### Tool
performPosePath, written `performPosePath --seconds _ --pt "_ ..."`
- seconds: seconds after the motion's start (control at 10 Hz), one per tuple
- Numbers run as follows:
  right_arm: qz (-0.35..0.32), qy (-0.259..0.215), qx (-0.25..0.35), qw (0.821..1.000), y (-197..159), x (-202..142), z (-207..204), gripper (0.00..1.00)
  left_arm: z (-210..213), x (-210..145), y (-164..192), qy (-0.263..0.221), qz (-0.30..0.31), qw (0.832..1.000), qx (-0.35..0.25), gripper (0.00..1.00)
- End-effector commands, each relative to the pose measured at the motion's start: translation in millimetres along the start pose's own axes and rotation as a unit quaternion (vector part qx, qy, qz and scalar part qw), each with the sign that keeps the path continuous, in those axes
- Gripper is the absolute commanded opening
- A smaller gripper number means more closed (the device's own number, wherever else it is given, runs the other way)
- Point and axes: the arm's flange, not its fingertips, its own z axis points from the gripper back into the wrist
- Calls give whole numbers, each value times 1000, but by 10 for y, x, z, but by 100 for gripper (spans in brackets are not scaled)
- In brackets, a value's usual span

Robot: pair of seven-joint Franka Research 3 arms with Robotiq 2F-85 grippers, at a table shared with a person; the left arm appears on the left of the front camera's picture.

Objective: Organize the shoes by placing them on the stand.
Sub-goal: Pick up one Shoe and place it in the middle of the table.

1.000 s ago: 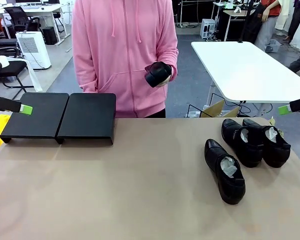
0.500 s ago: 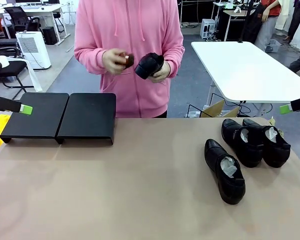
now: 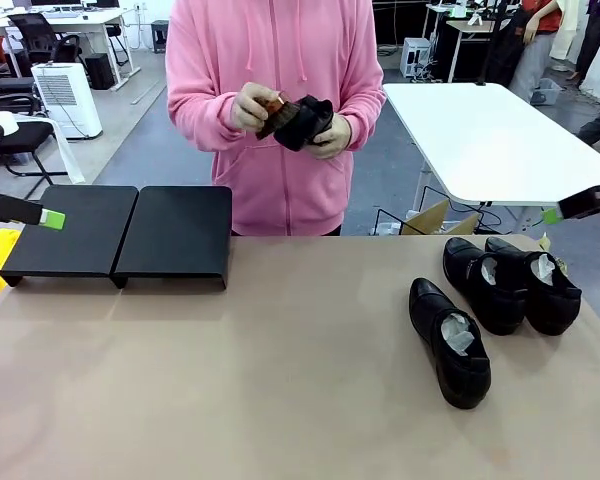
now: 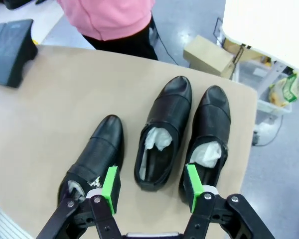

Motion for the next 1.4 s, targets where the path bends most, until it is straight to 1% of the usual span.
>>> performPosePath --seconds 0.0,0.1,0.3,0.5,0.8,1.0,1.3 --pt "4 69 -38 997 -77 342 -593 69 11 -6 11 0 -5 1000 -4 100" --pt "8 112 -54 992 -74 361 -901 69 11 -6 11 0 -5 1000 -4 100" --pt "6 162 -67 985 -66 302 -1266 69 11 -6 11 0 -5 1000 -4 100" --pt "-3 179 -83 980 -78 220 -1393 69 11 -6 11 0 -5 1000 -4 100" --pt "-11 195 -99 976 -80 193 -1393 69 11 -6 11 0 -5 1000 -4 100" --pt "-18 200 -94 975 -44 196 -1404 69 11 -6 11 0 -5 1000 -4 100" --pt "-28 219 -106 970 -10 210 -1447 69 11 -6 11 0 -5 1000 -4 100"
